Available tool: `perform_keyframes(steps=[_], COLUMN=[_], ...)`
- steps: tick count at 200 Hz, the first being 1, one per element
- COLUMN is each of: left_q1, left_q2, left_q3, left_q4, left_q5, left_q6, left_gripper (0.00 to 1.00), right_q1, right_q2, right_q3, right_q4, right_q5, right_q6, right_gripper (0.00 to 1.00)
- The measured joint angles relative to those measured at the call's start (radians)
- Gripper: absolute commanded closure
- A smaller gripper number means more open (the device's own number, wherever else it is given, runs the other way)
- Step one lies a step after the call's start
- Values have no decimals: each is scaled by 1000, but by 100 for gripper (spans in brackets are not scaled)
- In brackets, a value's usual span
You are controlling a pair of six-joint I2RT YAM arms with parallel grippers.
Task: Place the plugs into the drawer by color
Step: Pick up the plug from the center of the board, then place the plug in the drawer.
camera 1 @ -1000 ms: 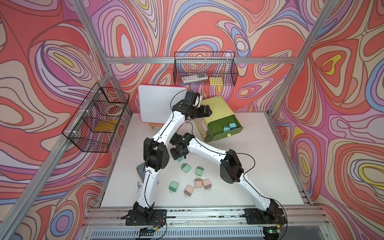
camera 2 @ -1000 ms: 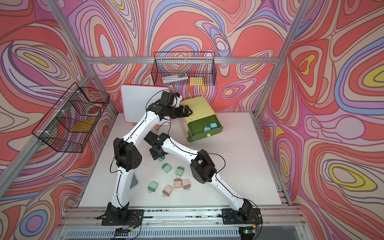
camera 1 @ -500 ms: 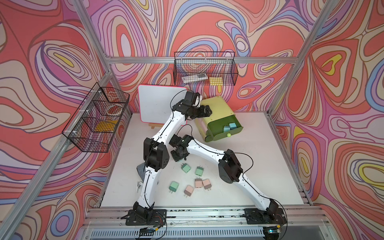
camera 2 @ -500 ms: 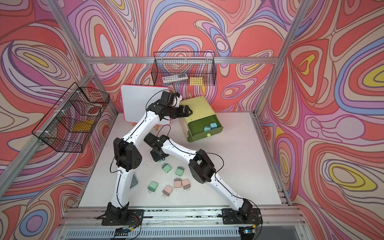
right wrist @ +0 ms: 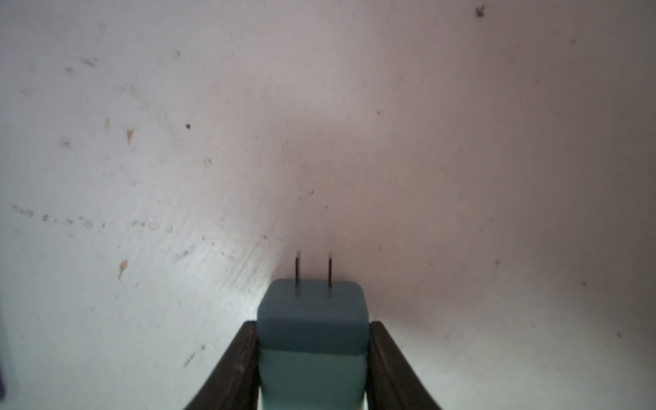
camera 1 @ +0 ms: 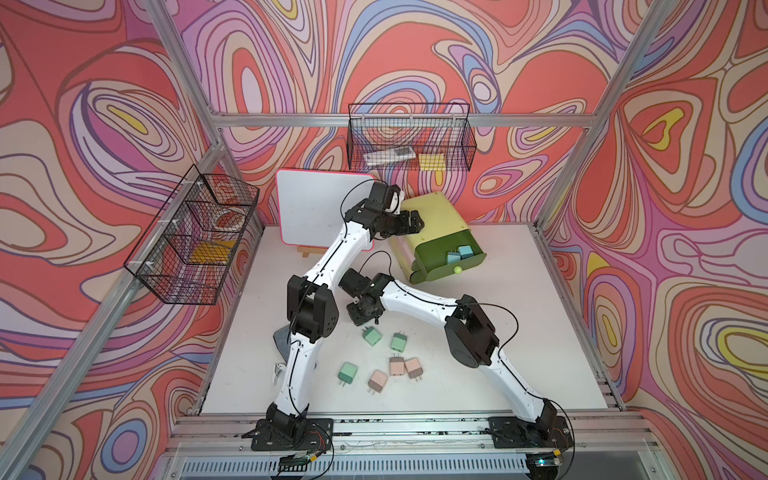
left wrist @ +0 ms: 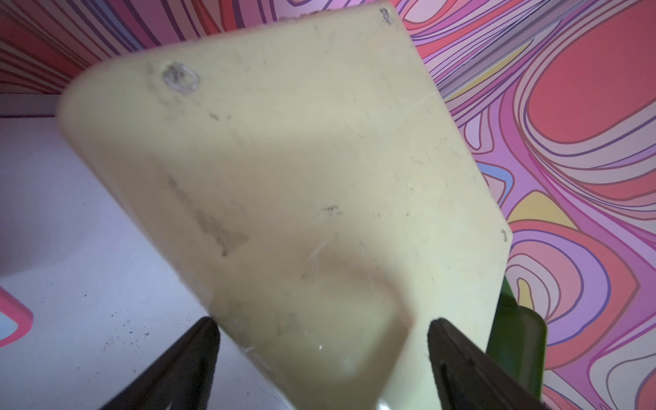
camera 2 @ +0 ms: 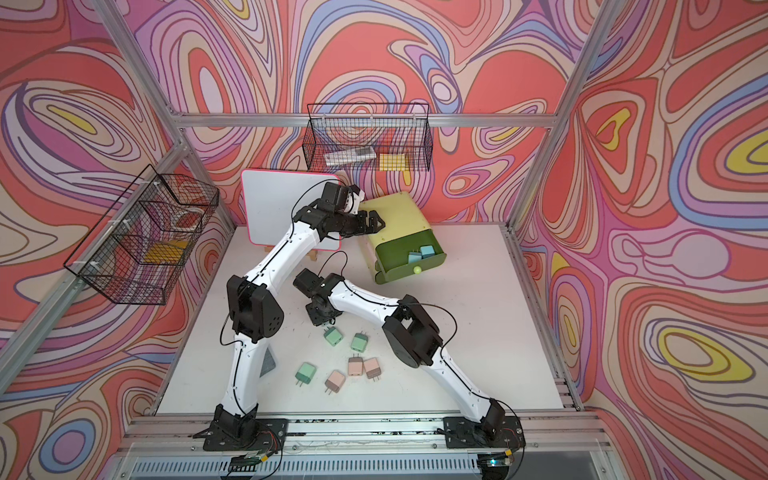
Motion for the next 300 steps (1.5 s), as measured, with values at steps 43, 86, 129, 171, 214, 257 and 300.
perform_keyframes(steps=[43,86,129,171,214,257,300], left_q1=[0,0,0,0,0,0,0], left_q2=[0,0,0,0,0,0,0], left_q3=[0,0,0,0,0,0,0], left_q4=[1,1,0,0,0,0,0], left_q5=[2,4,0,0,0,0,0], left_q6=[-4,-4,-3,-3,1,0,0], left_gripper=[9,9,9,9,9,9,9], right_q1=[0,-37,-204,-365,-440,-470,-485], right_q2=[-317,-607,-696,-694,-614,-555,-556], right_q3=[-216,-322,-350,-328,-251,-274,-285], right_q4=[61,84,33,19,46,58,90], right_q5=[12,36,54,27,-33,-82,-113], right_q6=[0,-26,-105,-201,-263,-297,-313], right_gripper=[62,61,61,60,61,60,60])
